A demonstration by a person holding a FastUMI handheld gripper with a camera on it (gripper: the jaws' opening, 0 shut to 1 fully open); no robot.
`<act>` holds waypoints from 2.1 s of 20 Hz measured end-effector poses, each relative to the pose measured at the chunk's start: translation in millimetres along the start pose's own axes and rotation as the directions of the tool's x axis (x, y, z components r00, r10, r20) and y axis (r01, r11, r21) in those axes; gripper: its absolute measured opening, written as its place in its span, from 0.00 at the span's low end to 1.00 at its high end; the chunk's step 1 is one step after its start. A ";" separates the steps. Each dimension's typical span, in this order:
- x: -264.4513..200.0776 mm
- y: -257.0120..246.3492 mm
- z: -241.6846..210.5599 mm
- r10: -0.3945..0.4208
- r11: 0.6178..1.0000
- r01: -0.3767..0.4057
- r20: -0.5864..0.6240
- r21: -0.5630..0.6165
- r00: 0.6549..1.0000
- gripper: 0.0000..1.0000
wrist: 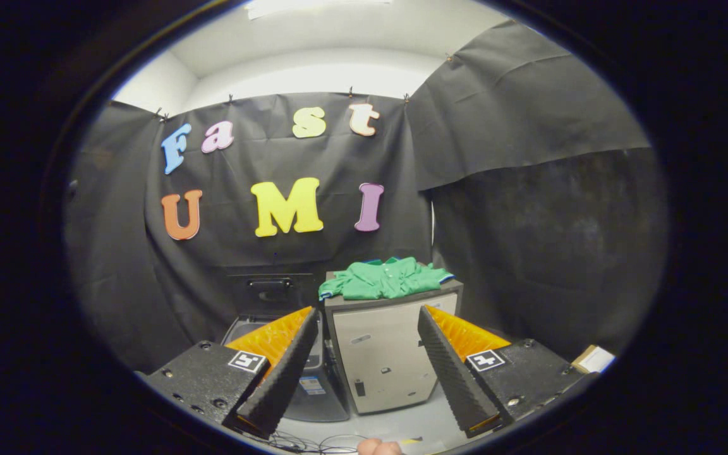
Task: Put the clothes into the washing machine and then close the washing machine lid.
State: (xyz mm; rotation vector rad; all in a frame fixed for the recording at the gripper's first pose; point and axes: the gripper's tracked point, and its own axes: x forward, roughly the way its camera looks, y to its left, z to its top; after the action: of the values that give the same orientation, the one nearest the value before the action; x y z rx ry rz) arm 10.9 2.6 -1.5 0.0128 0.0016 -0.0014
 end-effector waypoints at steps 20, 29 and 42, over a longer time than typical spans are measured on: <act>18.8 1.9 6.4 -0.013 1.000 0.013 0.012 -0.011 1.000 1.00; 28.6 19.2 11.8 -0.003 1.000 0.003 0.012 -0.029 1.000 1.00; 34.7 8.4 31.6 -0.079 0.996 0.080 0.023 -0.042 0.997 1.00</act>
State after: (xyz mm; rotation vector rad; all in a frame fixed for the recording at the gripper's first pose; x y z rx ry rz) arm 45.7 10.6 30.1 -0.0301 -0.0196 -0.0813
